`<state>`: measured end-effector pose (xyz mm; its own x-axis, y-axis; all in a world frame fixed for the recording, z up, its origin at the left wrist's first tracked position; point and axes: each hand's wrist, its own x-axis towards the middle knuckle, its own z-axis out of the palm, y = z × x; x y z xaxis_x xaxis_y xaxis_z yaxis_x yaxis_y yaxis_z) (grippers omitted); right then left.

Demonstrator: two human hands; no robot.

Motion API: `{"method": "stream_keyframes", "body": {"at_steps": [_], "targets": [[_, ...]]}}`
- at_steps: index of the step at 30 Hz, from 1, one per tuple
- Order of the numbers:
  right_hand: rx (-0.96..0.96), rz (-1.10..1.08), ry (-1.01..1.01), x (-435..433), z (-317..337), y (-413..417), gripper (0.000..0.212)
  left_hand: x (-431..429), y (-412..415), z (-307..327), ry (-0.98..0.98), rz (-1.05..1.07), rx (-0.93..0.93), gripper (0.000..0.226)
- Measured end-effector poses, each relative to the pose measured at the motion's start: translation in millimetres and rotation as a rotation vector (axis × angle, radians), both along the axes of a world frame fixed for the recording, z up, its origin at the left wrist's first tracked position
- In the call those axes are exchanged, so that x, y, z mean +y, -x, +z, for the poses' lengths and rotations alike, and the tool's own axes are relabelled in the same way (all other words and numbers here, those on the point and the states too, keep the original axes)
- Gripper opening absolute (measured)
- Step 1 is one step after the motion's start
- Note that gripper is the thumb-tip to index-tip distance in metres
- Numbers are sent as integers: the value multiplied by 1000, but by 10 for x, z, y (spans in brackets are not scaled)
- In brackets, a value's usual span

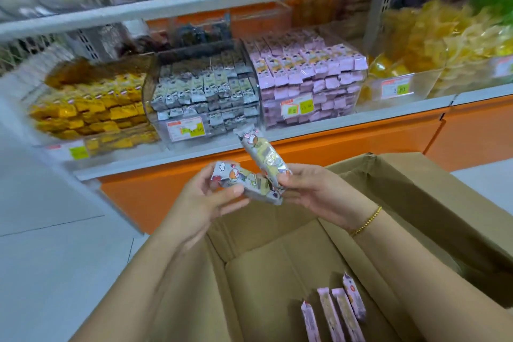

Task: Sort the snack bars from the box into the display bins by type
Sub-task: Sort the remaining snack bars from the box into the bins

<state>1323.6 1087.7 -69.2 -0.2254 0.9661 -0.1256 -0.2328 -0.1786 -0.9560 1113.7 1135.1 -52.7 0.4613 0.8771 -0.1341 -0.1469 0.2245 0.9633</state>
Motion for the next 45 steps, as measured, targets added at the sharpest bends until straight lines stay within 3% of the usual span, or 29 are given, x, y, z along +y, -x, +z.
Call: {"method": "stream_keyframes", "body": {"at_steps": [2, 7, 10, 15, 19, 22, 28, 31, 34, 37, 39, 41, 43, 45], "targets": [[8, -36, 2, 54, 70, 70, 41, 91, 9, 85, 87, -12, -156, 48], [9, -116, -4, 260, 357, 104, 31, 308, 8, 100, 177, 31, -298, 32], [-31, -145, 1, 404, 493, 98, 28, 476, 40, 100, 185, -26, -378, 56], [-372, -140, -135, 598, 531, 274, 42, 713, -5, 146, 190, -31, -405, 44], [-870, -281, -389, 773, 549, 404, 58, 890, -78, 267, 230, 70, -412, 8], [-950, -321, -464, 924, 611, 453, 56, 1043, -100, 352, 193, 63, -426, 4], [-851, -358, -392, 1255, 755, 309, 38, 1358, -40, 444, 199, -34, -296, 31], [-1029, -217, -530, 1316, 971, 46, 32, 1537, 83, 457, 249, -64, -300, 54], [-1248, -44, -660, 1418, 1157, -77, 38, 1641, 126, 476, 318, -164, -278, 56], [-1478, -60, -862, 1603, 1152, 3, 40, 1744, 11, 478, 304, -236, -212, 47], [-1467, -149, -909, 1675, 1100, 87, 44, 1789, -92, 496, 288, -231, -220, 35], [-1409, -276, -884, 1691, 1074, 142, 44, 1845, -174, 513, 304, -168, -268, 46], [-1300, -412, -789, 1654, 1058, 214, 34, 1897, -243, 535, 323, -114, -344, 54], [-1134, -430, -630, 1585, 995, 331, 38, 1922, -347, 577, 319, -31, -373, 37]]}}
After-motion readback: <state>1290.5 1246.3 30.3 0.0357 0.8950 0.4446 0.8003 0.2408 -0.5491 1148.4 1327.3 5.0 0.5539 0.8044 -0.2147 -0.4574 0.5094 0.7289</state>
